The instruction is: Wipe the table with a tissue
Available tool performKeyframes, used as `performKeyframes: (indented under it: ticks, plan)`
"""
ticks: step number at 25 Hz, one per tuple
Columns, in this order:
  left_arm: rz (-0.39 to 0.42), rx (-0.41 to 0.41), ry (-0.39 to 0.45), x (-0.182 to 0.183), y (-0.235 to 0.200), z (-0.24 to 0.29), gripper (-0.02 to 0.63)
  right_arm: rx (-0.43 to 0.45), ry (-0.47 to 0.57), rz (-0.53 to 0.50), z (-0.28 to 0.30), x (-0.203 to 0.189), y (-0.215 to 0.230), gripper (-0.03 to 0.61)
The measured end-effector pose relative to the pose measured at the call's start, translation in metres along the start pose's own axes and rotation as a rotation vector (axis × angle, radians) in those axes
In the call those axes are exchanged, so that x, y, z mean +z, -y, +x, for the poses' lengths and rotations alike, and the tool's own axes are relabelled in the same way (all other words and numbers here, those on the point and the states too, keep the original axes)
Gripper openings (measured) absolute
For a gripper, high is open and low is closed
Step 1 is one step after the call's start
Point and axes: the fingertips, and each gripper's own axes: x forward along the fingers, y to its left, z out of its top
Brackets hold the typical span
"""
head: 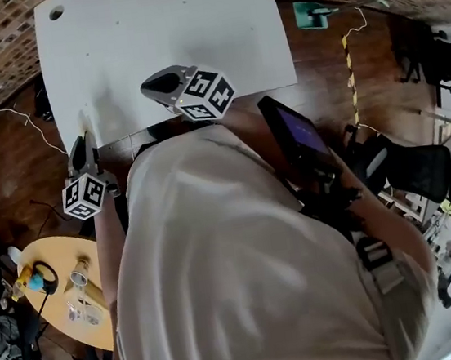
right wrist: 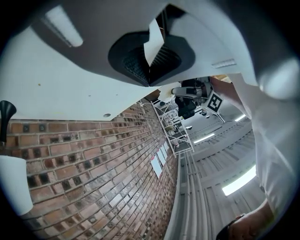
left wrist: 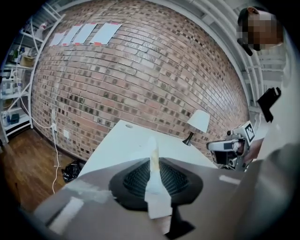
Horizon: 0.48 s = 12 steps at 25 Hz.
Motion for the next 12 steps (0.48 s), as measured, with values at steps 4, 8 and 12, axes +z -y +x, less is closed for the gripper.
performKeyframes:
  ticks: [4, 8, 12]
  plan:
    - [0.008, -0.027, -0.013, 0.007, -0.02, 0.008, 0.063, -0.018, -0.001, 0.002, 0.023, 0.007, -0.001, 0.009]
    - [0.012, -0.03, -0.033, 0.008, -0.035, 0.017, 0.063, -0.018, 0.01, 0.01, 0.037, 0.019, 0.001, 0.009]
    - [-0.002, -0.061, -0.058, -0.006, -0.033, 0.034, 0.063, -0.071, -0.024, 0.013, 0.021, 0.011, 0.011, 0.009]
